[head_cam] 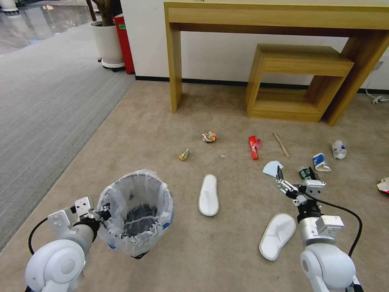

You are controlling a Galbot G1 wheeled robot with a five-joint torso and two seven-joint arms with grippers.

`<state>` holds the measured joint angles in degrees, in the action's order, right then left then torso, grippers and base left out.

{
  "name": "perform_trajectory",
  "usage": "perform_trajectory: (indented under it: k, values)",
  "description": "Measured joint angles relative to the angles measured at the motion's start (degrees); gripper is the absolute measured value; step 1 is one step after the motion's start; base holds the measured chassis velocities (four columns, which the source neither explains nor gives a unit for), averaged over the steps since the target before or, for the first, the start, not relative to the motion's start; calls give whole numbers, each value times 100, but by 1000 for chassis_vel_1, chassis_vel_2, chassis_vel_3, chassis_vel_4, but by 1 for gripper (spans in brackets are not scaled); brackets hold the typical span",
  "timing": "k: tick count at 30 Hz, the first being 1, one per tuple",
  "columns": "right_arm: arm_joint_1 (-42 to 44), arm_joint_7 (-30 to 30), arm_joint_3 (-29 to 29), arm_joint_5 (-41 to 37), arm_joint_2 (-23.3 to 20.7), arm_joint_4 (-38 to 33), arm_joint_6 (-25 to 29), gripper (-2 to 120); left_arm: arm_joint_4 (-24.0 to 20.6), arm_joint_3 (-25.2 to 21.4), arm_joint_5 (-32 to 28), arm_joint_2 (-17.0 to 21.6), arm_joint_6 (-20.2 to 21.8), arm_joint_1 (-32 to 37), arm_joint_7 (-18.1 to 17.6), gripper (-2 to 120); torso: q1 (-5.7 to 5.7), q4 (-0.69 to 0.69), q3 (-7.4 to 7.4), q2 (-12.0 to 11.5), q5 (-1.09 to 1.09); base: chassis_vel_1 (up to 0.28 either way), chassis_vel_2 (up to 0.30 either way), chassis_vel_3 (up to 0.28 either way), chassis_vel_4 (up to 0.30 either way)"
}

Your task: Pick up the trash bin and place the garbage on the floor into it.

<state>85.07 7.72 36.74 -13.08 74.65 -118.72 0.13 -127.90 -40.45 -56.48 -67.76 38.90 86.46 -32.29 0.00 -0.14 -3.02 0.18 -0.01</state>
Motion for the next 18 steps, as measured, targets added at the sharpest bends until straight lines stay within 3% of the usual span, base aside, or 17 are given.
perform_trajectory:
  k: [10,18]
  values:
    - [91,123,34,-162,-114,-141,-602,100,37,18,23,-22,-2,2,9,1,0,0,0,0,1,-5,1,4,-4]
    - [240,342,137,-1029,-469,-370,-1556,100,109,14,42,0,-16,12,52,1,0,0,1,0,1,0,0,0,0]
